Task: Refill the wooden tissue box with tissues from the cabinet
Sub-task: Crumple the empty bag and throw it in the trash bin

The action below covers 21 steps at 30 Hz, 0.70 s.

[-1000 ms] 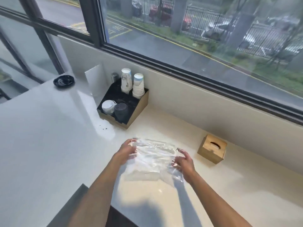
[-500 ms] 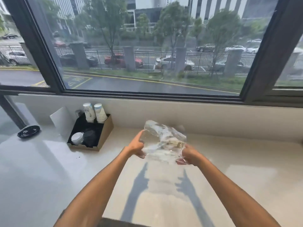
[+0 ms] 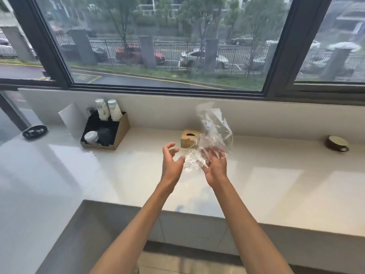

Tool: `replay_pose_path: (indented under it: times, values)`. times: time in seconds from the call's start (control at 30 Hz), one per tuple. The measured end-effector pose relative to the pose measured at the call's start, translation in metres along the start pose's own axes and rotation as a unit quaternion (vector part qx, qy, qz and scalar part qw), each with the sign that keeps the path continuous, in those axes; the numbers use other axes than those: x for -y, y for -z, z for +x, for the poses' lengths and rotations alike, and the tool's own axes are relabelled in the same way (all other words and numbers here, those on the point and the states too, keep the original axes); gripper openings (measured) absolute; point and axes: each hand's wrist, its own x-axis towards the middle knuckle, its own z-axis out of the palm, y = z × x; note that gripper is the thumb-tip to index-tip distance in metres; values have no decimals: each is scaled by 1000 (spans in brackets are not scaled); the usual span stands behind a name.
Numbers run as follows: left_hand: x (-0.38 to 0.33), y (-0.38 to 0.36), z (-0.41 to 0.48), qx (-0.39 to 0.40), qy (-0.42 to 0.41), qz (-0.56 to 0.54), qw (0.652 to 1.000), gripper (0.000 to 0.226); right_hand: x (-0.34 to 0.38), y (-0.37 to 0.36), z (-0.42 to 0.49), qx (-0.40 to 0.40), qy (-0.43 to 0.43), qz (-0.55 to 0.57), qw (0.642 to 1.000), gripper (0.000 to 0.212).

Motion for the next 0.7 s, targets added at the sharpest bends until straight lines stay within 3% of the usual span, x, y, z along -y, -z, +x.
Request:
replay_pose_path:
  times: [0.07, 0.13, 0.2, 0.27, 0.3, 0.33, 0.4, 0.5, 0.6, 0.7]
  values:
    - [18, 22, -18, 43, 6, 43, 998, 63, -23, -4, -19, 42, -74, -21, 996, 18]
    - [38, 44, -29, 89, 103, -56, 989, 74, -54, -16, -43, 130, -136, -155, 970, 21]
    - [64, 78, -34, 23, 175, -155, 972, 53, -91, -32, -59, 209, -99, -356, 905, 25]
    - [96, 125, -39, -97, 208, -190, 955, 28, -130, -47, -77, 246, -31, -545, 801, 35]
    - [112, 150, -40, -151, 218, -189, 946, 24, -150, -53, -84, 241, -11, -596, 766, 40]
    - [127, 174, -40, -191, 224, -174, 940, 24, -169, -58, -94, 239, -18, -600, 764, 44]
    - [153, 212, -44, -216, 229, -151, 937, 23, -214, -65, -115, 232, -85, -537, 807, 49]
    - [192, 251, -57, -168, 240, -182, 938, 23, -293, -71, -134, 222, -149, -496, 826, 52]
    - [247, 287, -81, -106, 327, -281, 896, 31, -370, -63, -144, 194, -172, -499, 827, 65]
    - [316, 322, -91, -98, 374, -265, 883, 30, -433, -41, -140, 164, -267, -484, 817, 47]
